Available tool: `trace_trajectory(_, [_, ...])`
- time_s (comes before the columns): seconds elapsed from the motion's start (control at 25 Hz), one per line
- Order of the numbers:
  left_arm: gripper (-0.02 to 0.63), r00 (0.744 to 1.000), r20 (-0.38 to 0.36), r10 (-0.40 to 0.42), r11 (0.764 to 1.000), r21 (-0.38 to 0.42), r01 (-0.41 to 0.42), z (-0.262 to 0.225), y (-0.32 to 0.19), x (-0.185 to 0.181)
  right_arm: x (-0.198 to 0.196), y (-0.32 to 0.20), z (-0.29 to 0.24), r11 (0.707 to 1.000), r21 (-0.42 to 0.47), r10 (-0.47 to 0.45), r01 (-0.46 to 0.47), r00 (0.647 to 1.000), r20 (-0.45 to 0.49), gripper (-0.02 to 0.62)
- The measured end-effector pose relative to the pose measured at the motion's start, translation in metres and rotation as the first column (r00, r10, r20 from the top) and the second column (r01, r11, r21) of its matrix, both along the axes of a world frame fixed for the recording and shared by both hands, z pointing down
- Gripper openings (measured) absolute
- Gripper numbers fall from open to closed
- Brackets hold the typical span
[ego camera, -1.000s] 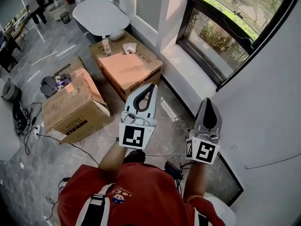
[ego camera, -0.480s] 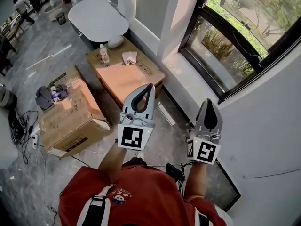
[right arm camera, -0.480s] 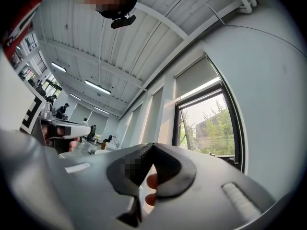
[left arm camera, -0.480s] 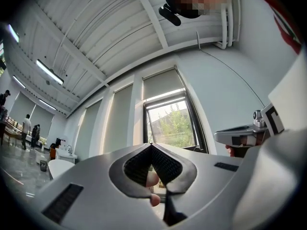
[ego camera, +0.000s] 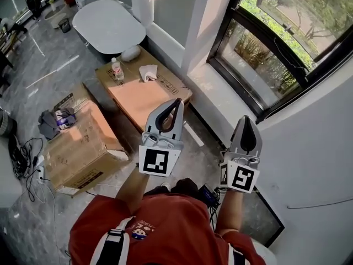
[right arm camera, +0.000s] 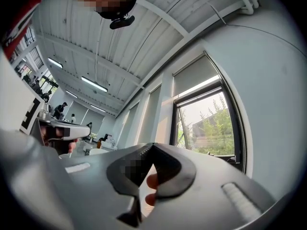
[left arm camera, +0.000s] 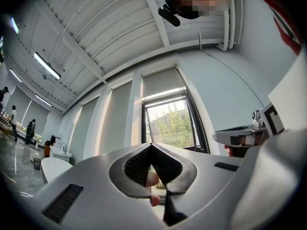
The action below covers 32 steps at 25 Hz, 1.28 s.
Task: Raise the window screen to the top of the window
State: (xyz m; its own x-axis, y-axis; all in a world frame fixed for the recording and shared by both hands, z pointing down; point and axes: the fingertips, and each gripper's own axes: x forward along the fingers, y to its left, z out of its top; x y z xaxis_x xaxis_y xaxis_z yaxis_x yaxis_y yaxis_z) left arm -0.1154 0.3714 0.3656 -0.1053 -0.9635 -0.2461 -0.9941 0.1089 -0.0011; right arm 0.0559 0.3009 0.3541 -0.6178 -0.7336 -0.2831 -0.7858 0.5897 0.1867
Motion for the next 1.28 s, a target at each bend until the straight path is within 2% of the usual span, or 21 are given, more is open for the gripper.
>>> trace_trajectory(0.28, [0.006, 0.999, 0.034, 0.017, 1.000, -0.006, -0.016, 0.008, -0.035, -0.001, 0.003, -0.032, 0.014, 1.000, -0.001, 0.024, -0.024, 0.999, 0.026, 0.009])
trace_trajectory(0.6, [0.006, 0.997, 0.071, 0.030, 1.000, 0.006, -0.031, 0.002, -0.102, -0.003, 0.011, -0.102, 0.016, 0.998, -0.015, 0.061, -0.061, 0.996, 0.071, 0.009])
trace_trajectory(0.92, [0.006, 0.997, 0.052, 0.048, 0.999, -0.007, -0.048, -0.008, -0.202, -0.009, 0.008, -0.196, 0.001, 0.997, -0.010, 0.083, -0.082, 0.995, 0.057, 0.009])
trace_trajectory(1.16, [0.005, 0.996, 0.032, 0.088, 0.996, -0.006, -0.088, -0.015, -0.287, 0.001, 0.012, -0.271, -0.008, 0.995, -0.004, 0.103, -0.103, 0.994, 0.043, 0.009])
trace_trajectory(1.28, [0.006, 0.992, 0.047, 0.117, 0.993, 0.005, -0.118, -0.020, -0.325, 0.012, 0.022, -0.300, -0.013, 0.993, 0.011, 0.121, -0.121, 0.992, 0.046, 0.009])
